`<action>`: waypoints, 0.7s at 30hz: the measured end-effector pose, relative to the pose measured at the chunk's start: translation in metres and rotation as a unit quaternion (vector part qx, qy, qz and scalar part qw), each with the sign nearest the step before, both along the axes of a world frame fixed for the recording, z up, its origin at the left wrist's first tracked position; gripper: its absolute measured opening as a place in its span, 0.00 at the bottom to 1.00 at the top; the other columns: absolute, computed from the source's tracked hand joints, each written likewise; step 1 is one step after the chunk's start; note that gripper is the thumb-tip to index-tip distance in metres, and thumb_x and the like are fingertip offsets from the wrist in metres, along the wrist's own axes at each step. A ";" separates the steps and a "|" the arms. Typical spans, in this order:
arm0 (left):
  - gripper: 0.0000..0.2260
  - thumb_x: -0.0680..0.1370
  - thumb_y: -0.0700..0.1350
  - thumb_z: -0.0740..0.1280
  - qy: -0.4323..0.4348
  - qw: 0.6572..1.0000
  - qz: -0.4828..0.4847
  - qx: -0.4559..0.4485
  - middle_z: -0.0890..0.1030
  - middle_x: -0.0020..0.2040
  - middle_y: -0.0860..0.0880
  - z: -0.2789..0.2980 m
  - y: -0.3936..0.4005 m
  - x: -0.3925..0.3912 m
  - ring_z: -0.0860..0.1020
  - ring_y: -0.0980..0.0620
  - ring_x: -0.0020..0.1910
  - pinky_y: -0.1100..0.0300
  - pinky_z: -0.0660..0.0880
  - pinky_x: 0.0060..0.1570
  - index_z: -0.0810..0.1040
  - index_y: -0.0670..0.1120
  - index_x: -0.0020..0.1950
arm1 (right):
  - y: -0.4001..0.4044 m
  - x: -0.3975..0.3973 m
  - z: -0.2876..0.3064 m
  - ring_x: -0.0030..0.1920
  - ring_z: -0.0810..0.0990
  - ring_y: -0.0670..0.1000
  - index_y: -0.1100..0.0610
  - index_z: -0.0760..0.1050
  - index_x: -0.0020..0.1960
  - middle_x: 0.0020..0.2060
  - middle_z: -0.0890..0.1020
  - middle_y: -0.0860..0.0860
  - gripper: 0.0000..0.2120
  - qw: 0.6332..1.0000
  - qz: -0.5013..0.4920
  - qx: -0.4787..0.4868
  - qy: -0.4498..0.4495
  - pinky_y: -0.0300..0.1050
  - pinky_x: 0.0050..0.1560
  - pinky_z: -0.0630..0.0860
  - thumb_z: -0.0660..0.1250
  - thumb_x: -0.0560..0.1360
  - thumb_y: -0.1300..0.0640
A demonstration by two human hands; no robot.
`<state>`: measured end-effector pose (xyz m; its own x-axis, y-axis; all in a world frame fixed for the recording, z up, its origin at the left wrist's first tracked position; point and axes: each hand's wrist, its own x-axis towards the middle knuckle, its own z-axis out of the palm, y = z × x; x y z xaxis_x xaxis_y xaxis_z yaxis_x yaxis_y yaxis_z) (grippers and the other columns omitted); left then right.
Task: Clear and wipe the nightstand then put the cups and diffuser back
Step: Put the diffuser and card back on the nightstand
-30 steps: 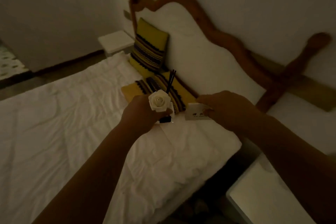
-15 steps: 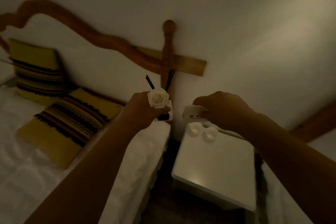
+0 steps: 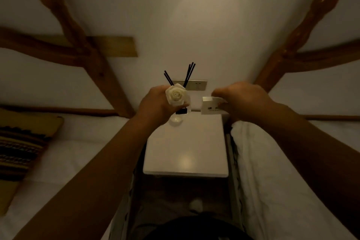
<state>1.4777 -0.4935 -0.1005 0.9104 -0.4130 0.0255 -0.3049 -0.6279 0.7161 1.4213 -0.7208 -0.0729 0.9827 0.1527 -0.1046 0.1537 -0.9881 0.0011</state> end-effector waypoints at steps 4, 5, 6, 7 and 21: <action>0.15 0.70 0.50 0.76 0.011 1.000 -0.024 0.002 0.82 0.43 0.45 -0.022 -0.024 0.007 0.80 0.47 0.43 0.46 0.78 0.45 0.81 0.43 0.51 | -0.021 0.002 -0.016 0.48 0.79 0.53 0.46 0.71 0.64 0.51 0.81 0.51 0.15 1.000 -0.019 -0.002 0.012 0.43 0.34 0.67 0.65 0.77 0.50; 0.15 0.70 0.51 0.76 0.013 0.999 -0.031 0.003 0.82 0.43 0.46 -0.027 -0.028 0.010 0.80 0.47 0.43 0.46 0.78 0.45 0.81 0.44 0.52 | -0.025 0.002 -0.021 0.46 0.79 0.52 0.46 0.71 0.63 0.51 0.81 0.51 0.15 1.000 -0.024 -0.008 0.011 0.44 0.34 0.68 0.65 0.77 0.51; 0.15 0.71 0.52 0.75 0.015 0.999 -0.039 0.009 0.82 0.44 0.47 -0.033 -0.031 0.013 0.80 0.49 0.43 0.47 0.78 0.45 0.80 0.46 0.52 | -0.028 0.004 -0.025 0.44 0.77 0.52 0.46 0.71 0.63 0.50 0.81 0.51 0.14 0.999 -0.029 -0.015 0.011 0.44 0.34 0.68 0.65 0.78 0.52; 0.15 0.71 0.53 0.75 0.017 0.999 -0.047 0.021 0.81 0.44 0.48 -0.038 -0.034 0.017 0.80 0.50 0.43 0.48 0.78 0.45 0.80 0.47 0.52 | -0.030 0.006 -0.029 0.41 0.74 0.51 0.47 0.71 0.62 0.49 0.80 0.51 0.13 0.999 -0.035 -0.019 0.013 0.43 0.34 0.67 0.65 0.78 0.52; 0.11 0.72 0.46 0.75 0.099 0.993 -0.044 0.053 0.82 0.46 0.46 -0.115 -0.061 0.080 0.80 0.46 0.46 0.45 0.78 0.50 0.80 0.47 0.53 | -0.046 0.041 -0.090 0.44 0.79 0.55 0.47 0.74 0.57 0.47 0.81 0.52 0.10 0.993 -0.106 0.012 0.043 0.44 0.34 0.70 0.63 0.77 0.56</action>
<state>1.5580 -0.5544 -0.2157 0.8539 -0.4811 -0.1985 -0.2211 -0.6806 0.6985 1.4623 -0.7671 -0.1633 0.9805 -0.0541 -0.1888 -0.0601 -0.9978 -0.0263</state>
